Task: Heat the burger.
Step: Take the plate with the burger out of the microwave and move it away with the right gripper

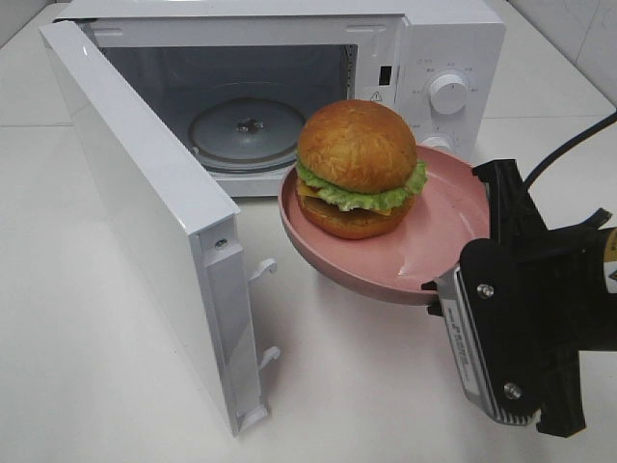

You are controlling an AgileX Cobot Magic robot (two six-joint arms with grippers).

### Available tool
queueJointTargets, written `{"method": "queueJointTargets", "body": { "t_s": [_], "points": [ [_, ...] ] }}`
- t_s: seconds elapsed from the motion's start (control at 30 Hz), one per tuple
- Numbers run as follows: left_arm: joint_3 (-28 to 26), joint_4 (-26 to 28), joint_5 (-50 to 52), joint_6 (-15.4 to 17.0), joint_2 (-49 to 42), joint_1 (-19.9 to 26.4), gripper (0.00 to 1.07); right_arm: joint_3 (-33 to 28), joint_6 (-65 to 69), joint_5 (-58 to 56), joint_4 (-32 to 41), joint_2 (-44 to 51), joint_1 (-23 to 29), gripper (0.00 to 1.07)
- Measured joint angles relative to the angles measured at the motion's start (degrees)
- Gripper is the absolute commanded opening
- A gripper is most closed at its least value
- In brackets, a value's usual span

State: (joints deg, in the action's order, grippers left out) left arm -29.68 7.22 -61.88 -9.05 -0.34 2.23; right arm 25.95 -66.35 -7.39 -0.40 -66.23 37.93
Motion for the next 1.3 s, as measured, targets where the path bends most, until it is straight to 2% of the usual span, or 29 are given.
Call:
{"method": "queueJointTargets", "body": {
  "t_s": [0.37,0.43,0.53,0.67,0.77,1.03,1.3],
  "points": [
    [0.00,0.00,0.00,0.00,0.00,0.00,0.98,-0.06,13.46,-8.82,-10.43,8.94,0.00,0.00],
    [0.00,0.00,0.00,0.00,0.00,0.00,0.98,-0.06,19.08,-15.24,-14.38,12.43,0.00,0.00],
    [0.00,0.00,0.00,0.00,0.00,0.00,0.98,-0.06,20.34,-16.44,-15.07,13.35,0.00,0.00],
    [0.00,0.00,0.00,0.00,0.00,0.00,0.98,-0.06,30.02,-23.09,-21.14,18.11,0.00,0.00],
    [0.00,0.00,0.00,0.00,0.00,0.00,0.98,-0.06,31.74,-24.12,-22.06,18.85,0.00,0.00],
    [0.00,0.00,0.00,0.00,0.00,0.00,0.98,-0.06,48.24,-33.35,-28.71,20.68,0.00,0.00],
    [0.00,0.00,0.00,0.00,0.00,0.00,0.98,-0.06,61.88,-35.70,-35.07,20.68,0.00,0.00]
  ]
}}
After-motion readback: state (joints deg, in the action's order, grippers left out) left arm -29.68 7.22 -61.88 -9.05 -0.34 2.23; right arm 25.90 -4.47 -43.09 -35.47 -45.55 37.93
